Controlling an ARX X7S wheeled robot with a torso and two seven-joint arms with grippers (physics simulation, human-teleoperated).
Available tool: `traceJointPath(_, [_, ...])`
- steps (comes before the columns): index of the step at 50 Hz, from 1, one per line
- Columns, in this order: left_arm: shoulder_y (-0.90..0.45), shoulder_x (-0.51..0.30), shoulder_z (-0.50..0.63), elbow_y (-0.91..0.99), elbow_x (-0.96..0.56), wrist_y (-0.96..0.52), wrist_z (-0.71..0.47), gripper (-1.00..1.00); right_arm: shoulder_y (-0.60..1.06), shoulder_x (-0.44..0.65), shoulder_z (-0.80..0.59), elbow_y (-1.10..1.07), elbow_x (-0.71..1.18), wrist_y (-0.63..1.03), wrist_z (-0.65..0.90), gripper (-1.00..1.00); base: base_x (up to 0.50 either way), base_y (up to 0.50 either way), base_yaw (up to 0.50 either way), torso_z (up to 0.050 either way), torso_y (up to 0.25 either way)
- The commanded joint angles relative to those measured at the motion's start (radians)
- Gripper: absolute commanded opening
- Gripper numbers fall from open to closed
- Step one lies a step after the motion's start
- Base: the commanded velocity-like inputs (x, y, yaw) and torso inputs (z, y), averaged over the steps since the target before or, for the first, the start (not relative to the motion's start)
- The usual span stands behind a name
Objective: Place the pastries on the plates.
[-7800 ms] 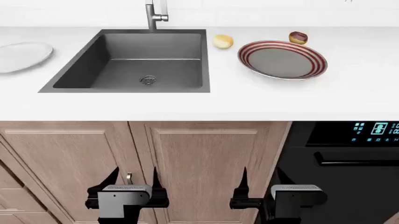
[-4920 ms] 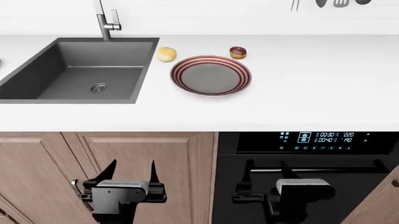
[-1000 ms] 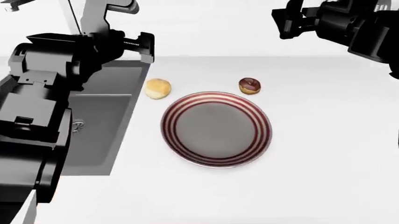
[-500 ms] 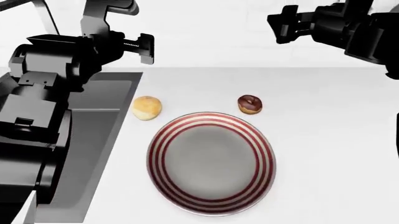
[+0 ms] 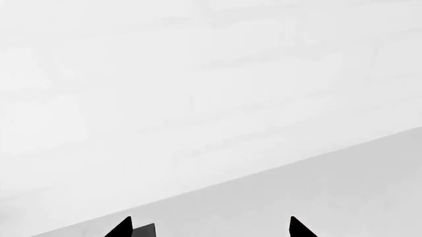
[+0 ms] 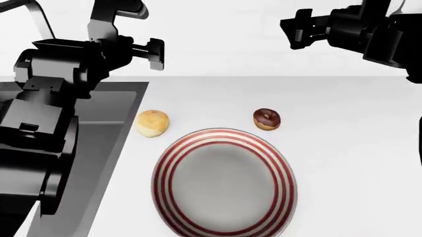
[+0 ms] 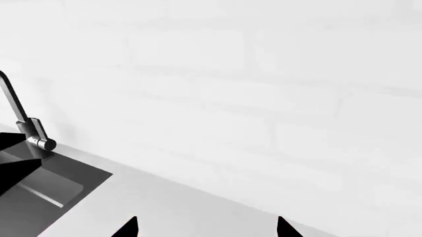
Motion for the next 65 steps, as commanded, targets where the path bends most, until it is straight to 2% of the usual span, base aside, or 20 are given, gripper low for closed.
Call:
traceJointPath(1, [-0.001,0.011,0.006,-0.024,0.003,0.012,0.005,1.00,0.007,-0.008,-0.014,0.027,-0.003,0.029,-0.005,1.00,0.00,0.00,0.00,0.000,0.000])
traceJointPath(13, [-0.014,0.013,0.009,-0.084,0.012,0.046,0.022,1.00,0.035,-0.045,-0.091,0.106,-0.017,0.096,-0.116,1.00,0.00,0.00,0.00,0.000,0.000])
traceJointPath(28, [-0.008,0.021,-0.004,-0.100,0.029,0.054,0.031,1.00,0.059,-0.083,-0.173,0.234,-0.076,0.130,-0.156,1.00,0.00,0.00,0.00,0.000,0.000])
traceJointPath(42, [0.005,0.023,-0.029,-0.102,0.056,0.056,0.037,1.00,0.135,-0.194,-0.271,0.522,-0.166,0.064,-0.342,1.00,0.00,0.00,0.00,0.000,0.000])
traceJointPath(53, [0.013,0.025,-0.050,-0.103,0.083,0.051,0.048,1.00,0.101,-0.208,-0.230,0.527,-0.259,0.094,-0.419,1.00,0.00,0.00,0.00,0.000,0.000])
traceJointPath(65, [0.012,0.025,-0.078,-0.100,0.103,0.047,0.045,1.00,0.058,-0.217,-0.077,0.528,-0.451,0.088,-0.424,1.00,0.00,0.00,0.00,0.000,0.000])
